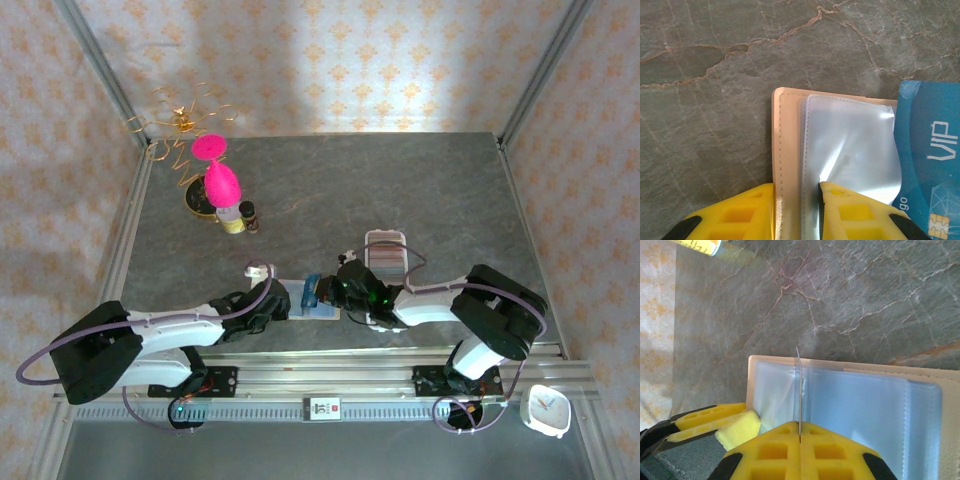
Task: Put the credit cards into the card holder
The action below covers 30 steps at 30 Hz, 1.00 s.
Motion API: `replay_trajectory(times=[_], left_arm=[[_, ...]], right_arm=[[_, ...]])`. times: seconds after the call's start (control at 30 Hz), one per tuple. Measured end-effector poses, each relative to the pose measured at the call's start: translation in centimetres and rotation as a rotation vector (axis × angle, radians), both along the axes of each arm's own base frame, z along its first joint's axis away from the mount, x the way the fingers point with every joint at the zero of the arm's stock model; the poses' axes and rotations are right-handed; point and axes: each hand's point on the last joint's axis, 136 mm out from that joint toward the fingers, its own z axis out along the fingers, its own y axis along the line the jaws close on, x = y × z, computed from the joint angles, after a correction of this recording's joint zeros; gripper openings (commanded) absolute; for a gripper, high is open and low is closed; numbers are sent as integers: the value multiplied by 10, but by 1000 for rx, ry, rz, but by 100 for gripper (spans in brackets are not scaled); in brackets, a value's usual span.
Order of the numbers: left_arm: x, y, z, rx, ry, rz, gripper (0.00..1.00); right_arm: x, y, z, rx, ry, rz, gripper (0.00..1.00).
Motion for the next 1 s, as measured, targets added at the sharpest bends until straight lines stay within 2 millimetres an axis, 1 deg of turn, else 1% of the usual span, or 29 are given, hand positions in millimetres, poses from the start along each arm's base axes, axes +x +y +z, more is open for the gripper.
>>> replay_trajectory(times=[0.17, 0.37, 0.43, 0.6, 1.0], left_arm=[[0, 0, 0, -1, 0, 0, 25], [1, -1, 0, -3, -2, 0, 25], [1, -1, 0, -4, -2, 0, 25], [1, -1, 1, -5, -3, 0, 25], [1, -1, 1, -8, -6, 0, 25]], right_arm=[[-3, 1, 1, 17, 6, 12, 0], [-16, -3, -8, 54, 57, 24, 0], [-19, -2, -8, 68, 69, 29, 0], [-20, 1, -5, 105, 81, 28, 0], [-21, 4, -8, 124, 103, 24, 0]])
